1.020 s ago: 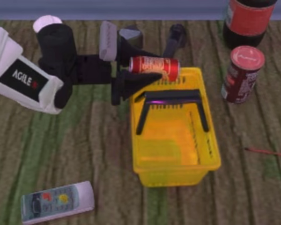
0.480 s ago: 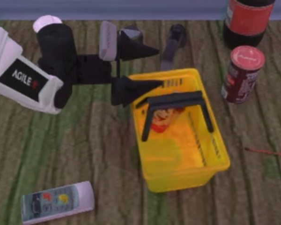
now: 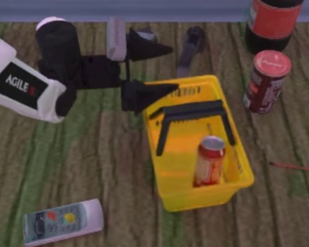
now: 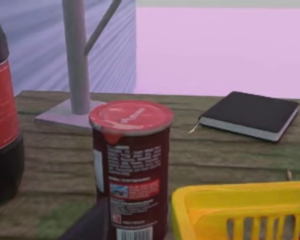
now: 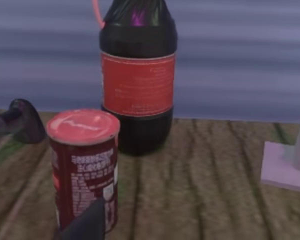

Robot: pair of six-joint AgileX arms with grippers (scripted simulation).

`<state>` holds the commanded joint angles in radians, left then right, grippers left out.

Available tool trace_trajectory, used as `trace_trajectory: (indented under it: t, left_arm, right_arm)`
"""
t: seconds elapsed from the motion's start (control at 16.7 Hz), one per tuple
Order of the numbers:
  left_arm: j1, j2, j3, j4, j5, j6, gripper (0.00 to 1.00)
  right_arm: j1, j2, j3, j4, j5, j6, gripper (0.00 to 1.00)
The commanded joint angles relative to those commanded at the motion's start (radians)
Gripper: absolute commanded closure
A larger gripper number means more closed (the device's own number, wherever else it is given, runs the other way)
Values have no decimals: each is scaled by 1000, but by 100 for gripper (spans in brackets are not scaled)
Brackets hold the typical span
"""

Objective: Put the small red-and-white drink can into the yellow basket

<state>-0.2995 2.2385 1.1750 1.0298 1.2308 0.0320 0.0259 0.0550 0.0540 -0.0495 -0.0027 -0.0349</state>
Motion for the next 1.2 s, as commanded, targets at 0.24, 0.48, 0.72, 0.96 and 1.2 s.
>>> trace_trajectory:
  t: [0.24, 0.48, 0.72, 0.96, 1.2]
  left_arm:
    - [34, -203, -99, -104, -118, -28, 0]
    - [87, -522, -271, -272, -303, -61, 0]
    - [150, -925, -502, -487, -532, -85, 0]
    - [213, -1373, -746, -702, -768, -92, 0]
    - [263, -1790, -951, -869, -975, -78, 0]
  right_arm:
    - [76, 201, 197, -160, -2, -112, 0]
    - [184, 547, 528, -402, 0, -279, 0]
    - [307, 967, 922, -679, 0, -468, 0]
    - [432, 1408, 1329, -960, -1, -660, 0]
    - [539, 1783, 1678, -1196, -1, -824, 0]
